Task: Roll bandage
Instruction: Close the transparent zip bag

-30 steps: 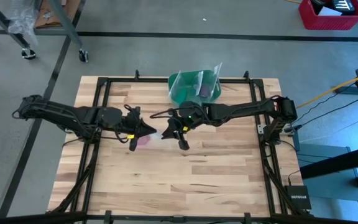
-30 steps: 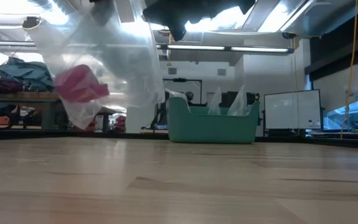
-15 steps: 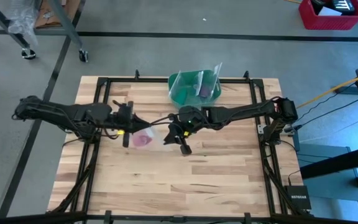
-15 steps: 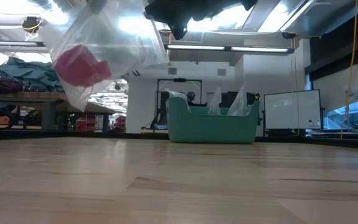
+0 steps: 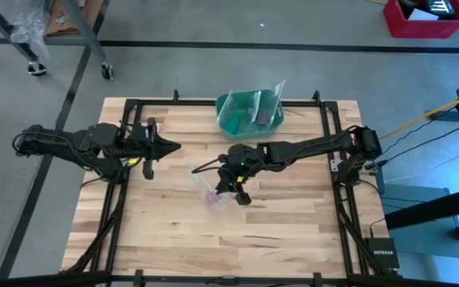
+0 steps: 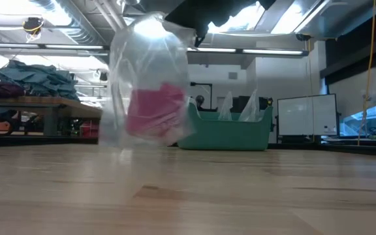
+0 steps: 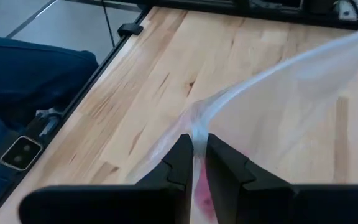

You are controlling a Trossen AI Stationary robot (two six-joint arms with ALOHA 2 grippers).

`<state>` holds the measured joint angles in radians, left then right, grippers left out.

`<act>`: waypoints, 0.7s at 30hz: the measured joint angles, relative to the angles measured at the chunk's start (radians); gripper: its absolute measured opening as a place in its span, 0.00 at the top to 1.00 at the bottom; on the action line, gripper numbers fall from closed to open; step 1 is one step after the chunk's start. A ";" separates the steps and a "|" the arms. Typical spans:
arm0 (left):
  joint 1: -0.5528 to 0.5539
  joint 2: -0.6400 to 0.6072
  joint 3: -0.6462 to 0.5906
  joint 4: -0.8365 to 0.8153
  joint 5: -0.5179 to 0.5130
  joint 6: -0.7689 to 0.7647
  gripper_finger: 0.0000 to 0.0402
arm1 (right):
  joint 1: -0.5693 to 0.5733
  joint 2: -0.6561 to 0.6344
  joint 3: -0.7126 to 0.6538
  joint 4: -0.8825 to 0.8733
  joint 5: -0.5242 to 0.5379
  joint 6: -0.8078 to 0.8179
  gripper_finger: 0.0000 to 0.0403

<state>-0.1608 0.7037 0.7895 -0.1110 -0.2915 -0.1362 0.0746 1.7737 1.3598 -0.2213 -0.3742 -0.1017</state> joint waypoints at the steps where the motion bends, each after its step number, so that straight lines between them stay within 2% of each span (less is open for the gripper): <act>1: 0.000 -0.004 0.000 -0.001 0.000 0.003 1.00 | 0.000 0.000 0.000 0.004 0.007 0.000 0.90; 6: 0.000 -0.010 0.000 -0.003 0.051 -0.018 1.00 | -0.002 -0.001 0.000 0.011 0.012 0.000 0.90; 12: -0.007 0.058 0.000 -0.007 0.216 -0.027 0.98 | -0.002 -0.001 0.000 0.015 0.014 -0.001 0.93; 16: -0.015 0.131 -0.002 -0.009 0.227 -0.010 0.89 | -0.002 -0.002 0.002 0.017 0.014 -0.001 0.92; 21: -0.014 0.208 -0.003 -0.007 0.225 -0.009 0.72 | -0.002 -0.002 0.002 0.017 0.014 -0.001 0.90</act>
<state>-0.1749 0.9121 0.7868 -0.1179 -0.0662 -0.1456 0.0723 1.7721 1.3613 -0.2043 -0.3603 -0.1024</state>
